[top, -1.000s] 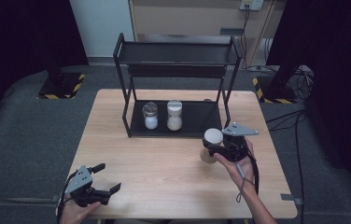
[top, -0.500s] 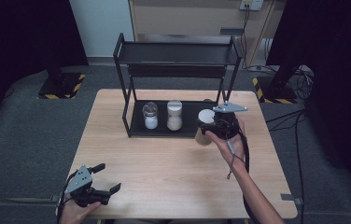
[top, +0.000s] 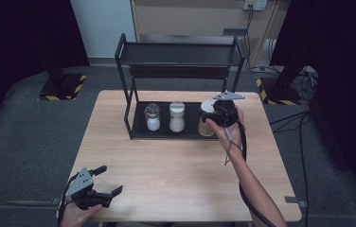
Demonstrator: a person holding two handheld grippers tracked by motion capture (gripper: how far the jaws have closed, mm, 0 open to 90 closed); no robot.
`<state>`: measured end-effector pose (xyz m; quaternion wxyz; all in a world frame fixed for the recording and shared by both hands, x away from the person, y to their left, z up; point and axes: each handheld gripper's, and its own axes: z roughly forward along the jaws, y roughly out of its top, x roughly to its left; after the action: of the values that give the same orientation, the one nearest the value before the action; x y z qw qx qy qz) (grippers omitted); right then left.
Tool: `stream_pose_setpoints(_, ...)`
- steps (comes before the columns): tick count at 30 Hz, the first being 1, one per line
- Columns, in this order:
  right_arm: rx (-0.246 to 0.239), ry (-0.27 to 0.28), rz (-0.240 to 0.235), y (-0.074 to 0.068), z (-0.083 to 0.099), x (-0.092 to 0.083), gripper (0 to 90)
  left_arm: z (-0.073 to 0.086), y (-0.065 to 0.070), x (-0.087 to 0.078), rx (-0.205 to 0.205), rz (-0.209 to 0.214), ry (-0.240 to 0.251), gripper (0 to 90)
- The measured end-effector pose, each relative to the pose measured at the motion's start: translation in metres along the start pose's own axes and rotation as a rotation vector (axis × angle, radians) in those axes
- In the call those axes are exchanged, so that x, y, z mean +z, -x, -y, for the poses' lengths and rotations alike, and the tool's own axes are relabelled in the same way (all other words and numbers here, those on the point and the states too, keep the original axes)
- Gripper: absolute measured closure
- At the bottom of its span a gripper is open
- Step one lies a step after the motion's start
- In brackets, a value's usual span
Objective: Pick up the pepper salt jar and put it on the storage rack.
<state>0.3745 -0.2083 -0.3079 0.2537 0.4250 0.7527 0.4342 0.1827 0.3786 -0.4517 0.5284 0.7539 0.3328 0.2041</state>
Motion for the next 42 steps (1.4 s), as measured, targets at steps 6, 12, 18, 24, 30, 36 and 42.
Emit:
stream_pose_setpoints(6, 0.004, 0.001, 0.028, 0.000, -0.002, 0.015, 33.6, 0.000, 0.000, 0.000, 0.001, 0.000, 0.000, 1.7)
stream_pose_setpoints(12, 0.012, -0.003, 0.050, 0.003, -0.003, 0.030, 33.5, 0.000, 0.000, 0.000, -0.001, 0.002, 0.000, 1.8)
stream_pose_setpoints(18, 0.033, -0.001, 0.066, 0.004, 0.000, 0.043, 33.5, 0.000, -0.001, 0.000, 0.000, 0.002, -0.001, 1.8)
stream_pose_setpoints(24, 0.045, -0.013, 0.074, 0.006, 0.005, 0.055, 33.5, 0.000, -0.001, 0.000, -0.002, 0.002, -0.001, 1.8)
stream_pose_setpoints(30, 0.056, -0.019, 0.075, 0.007, 0.011, 0.064, 33.6, 0.000, -0.001, 0.000, -0.002, 0.003, -0.001, 1.8)
stream_pose_setpoints(36, 0.067, -0.025, 0.093, 0.004, 0.019, 0.072, 33.5, 0.000, -0.001, 0.000, 0.000, 0.004, 0.000, 1.8)
stream_pose_setpoints(42, 0.068, -0.029, 0.097, 0.005, 0.022, 0.075, 33.5, 0.000, -0.001, 0.000, 0.000, 0.004, 0.000, 1.8)
